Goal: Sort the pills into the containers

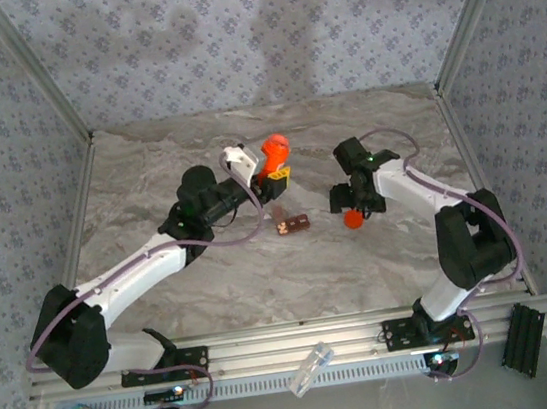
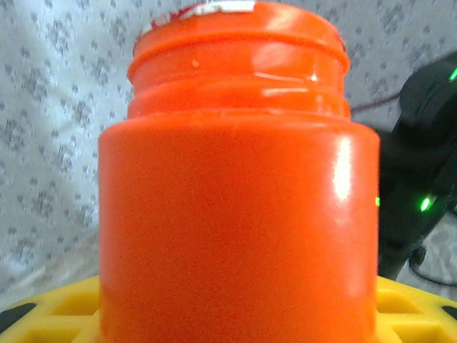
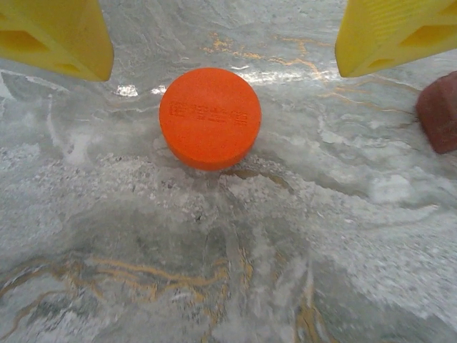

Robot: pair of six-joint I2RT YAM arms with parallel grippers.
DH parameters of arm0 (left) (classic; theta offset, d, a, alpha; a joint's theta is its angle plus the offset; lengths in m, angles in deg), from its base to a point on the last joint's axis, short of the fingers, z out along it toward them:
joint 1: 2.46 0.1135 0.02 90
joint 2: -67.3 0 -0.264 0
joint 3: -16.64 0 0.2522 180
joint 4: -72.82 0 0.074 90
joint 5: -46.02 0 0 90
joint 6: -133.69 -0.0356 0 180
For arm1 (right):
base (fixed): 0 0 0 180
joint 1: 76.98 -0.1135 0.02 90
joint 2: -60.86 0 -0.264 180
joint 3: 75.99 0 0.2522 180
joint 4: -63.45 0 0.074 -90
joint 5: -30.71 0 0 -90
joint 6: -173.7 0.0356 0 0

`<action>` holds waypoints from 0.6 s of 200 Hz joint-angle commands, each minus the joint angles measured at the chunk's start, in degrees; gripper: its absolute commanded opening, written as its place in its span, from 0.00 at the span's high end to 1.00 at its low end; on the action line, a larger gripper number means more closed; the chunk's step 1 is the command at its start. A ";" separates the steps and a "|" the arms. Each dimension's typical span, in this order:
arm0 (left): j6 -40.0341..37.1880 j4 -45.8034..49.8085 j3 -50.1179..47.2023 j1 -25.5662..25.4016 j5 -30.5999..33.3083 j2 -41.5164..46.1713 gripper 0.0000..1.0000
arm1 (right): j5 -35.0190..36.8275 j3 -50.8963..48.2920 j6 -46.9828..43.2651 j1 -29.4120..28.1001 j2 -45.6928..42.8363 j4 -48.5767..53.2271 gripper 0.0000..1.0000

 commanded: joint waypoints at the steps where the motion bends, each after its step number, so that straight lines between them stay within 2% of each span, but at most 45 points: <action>1: 1.75 -4.55 3.16 0.42 -3.29 -0.17 1.00 | 0.10 0.71 -0.48 0.01 1.96 2.55 0.19; 120: 3.33 -3.84 3.75 0.30 -4.17 1.68 1.00 | -0.38 -0.08 -2.70 1.84 8.87 -1.14 0.27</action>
